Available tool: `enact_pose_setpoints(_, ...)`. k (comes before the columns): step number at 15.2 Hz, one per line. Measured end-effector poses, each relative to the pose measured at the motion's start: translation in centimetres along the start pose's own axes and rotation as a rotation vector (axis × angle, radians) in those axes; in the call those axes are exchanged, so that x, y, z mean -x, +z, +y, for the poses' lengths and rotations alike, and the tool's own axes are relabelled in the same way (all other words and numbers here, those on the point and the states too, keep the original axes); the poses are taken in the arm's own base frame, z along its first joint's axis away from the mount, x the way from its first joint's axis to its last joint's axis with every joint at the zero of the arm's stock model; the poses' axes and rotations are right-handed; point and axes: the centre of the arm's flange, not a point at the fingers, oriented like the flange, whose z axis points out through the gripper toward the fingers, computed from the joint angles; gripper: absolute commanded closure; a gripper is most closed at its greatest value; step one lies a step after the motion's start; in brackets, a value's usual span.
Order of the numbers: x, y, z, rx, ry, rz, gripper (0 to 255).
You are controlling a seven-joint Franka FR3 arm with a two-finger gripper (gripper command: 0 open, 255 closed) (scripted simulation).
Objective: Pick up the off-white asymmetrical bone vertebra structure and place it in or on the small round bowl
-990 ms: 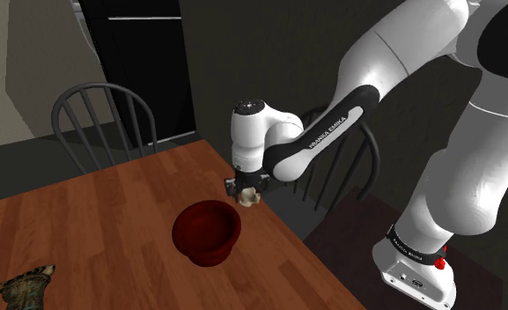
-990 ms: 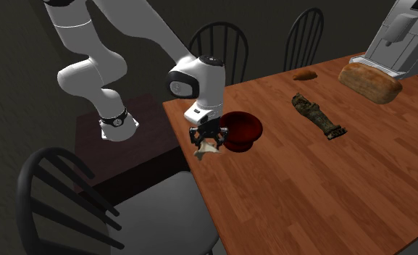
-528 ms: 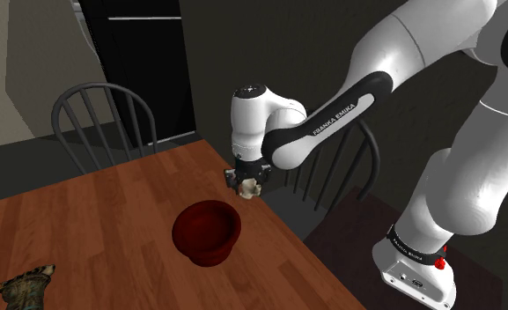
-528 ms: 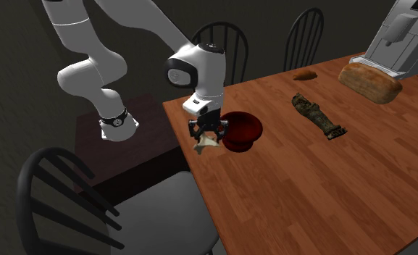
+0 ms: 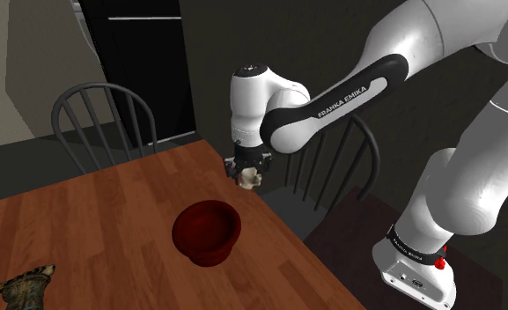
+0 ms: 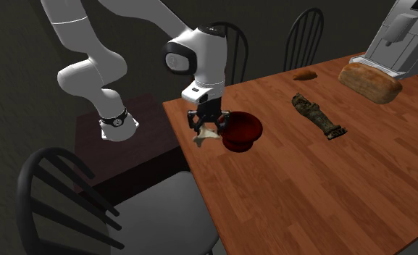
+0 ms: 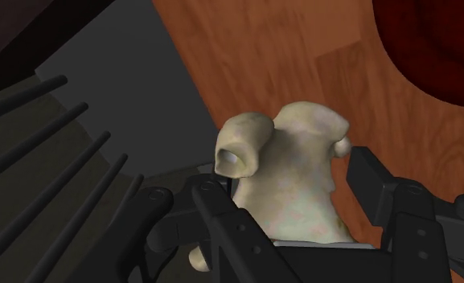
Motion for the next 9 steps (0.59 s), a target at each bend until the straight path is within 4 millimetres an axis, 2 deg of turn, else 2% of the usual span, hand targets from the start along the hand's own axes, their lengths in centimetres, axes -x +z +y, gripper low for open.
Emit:
enact_pose_setpoints(5,-0.2,-2.6,0.1,0.0,0.0,0.0,255)
enact_pose_setpoints(9,2.3,-3.5,-2.9,0.001,-0.001,0.0,255)
